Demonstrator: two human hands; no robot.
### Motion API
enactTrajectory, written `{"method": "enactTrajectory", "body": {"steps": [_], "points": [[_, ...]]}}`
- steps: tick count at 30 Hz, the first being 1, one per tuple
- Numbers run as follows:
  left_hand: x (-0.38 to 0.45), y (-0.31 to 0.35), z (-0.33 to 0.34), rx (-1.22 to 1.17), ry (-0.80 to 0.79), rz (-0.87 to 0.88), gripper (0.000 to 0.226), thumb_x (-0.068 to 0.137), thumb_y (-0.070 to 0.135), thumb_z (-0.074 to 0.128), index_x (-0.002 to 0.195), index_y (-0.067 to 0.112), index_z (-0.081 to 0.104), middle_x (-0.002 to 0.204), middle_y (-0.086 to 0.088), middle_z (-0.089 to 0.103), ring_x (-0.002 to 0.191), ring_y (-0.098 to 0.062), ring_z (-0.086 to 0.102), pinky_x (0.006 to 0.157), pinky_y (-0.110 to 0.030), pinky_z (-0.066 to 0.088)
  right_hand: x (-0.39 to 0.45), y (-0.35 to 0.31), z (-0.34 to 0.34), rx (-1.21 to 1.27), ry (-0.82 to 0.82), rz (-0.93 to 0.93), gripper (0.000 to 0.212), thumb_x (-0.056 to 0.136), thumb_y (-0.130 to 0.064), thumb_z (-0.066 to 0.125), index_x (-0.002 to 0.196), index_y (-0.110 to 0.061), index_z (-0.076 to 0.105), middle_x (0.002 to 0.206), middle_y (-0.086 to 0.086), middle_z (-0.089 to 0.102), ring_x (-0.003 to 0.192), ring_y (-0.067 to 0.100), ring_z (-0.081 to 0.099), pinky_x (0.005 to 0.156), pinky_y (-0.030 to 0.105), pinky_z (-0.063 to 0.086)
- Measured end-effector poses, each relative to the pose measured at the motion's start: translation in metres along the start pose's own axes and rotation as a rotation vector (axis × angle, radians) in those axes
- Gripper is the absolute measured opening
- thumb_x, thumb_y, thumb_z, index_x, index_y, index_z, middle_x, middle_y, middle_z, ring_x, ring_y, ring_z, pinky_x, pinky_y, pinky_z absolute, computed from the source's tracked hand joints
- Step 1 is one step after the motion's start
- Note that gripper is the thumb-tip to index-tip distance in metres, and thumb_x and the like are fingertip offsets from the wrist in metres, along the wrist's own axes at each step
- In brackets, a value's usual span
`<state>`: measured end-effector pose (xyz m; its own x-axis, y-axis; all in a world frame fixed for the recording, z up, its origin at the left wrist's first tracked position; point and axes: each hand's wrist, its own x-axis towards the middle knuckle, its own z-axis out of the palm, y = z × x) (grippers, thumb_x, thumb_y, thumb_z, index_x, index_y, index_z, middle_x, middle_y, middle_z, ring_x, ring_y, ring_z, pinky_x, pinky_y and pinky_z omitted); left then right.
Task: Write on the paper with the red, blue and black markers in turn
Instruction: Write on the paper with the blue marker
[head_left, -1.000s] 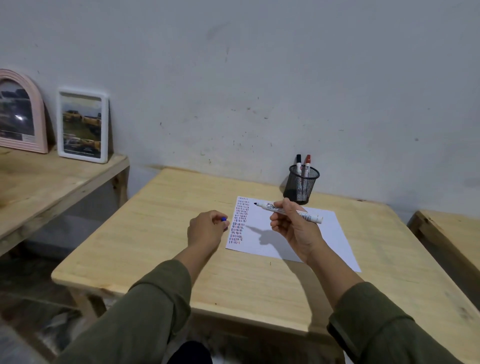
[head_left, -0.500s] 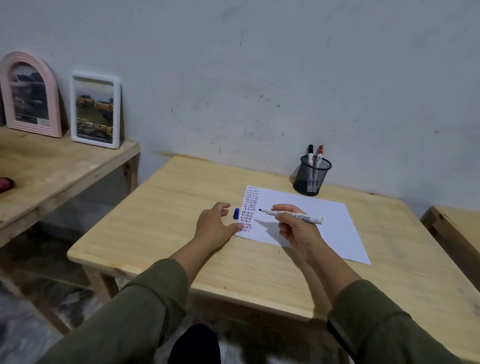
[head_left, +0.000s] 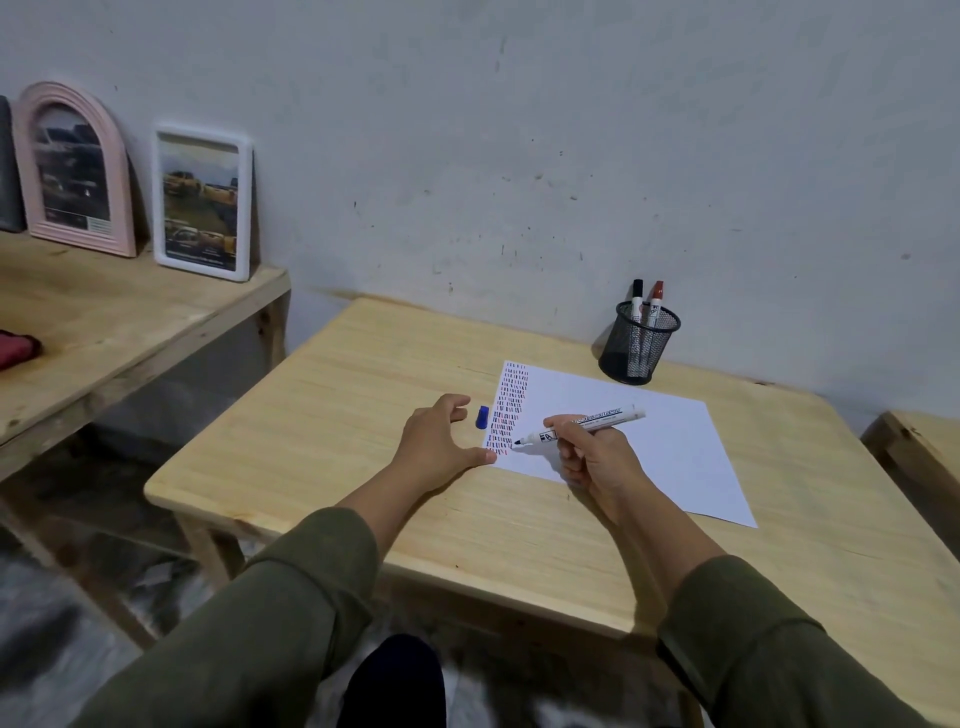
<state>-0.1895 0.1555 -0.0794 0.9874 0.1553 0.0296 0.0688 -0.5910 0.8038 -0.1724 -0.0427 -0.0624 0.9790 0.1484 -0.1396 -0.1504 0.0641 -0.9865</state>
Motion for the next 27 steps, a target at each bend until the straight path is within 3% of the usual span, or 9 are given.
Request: {"method": "enactTrajectory", "body": {"steps": [12,27], "points": [[0.0,0.002,-0.001,0.005,-0.002,0.007,0.083,0.064,0.032,0.083,0.135,0.022,0.042,0.134,0.0,0.057,0.131,-0.016,0.041,0.092,-0.02,0.028,-0.013,-0.01,0.009,-0.024,-0.024,0.003,0.024,0.09,-0.008,0.058,0.105,0.01,0.061,0.061,0.009,0.046,0.04,0.007,0.036,0.039,0.014,0.034],[0.001,0.0,0.0,0.008,-0.002,0.006,0.084,0.063,0.033,0.084,0.136,0.022,0.042,0.134,0.0,0.057,0.13,-0.016,0.043,0.097,-0.024,0.032,-0.021,-0.015,0.013,-0.089,-0.044,-0.019,0.021,0.09,-0.003,0.055,0.103,0.012,0.062,0.063,0.008,0.048,0.038,0.002,0.04,0.041,0.012,0.036]]}}
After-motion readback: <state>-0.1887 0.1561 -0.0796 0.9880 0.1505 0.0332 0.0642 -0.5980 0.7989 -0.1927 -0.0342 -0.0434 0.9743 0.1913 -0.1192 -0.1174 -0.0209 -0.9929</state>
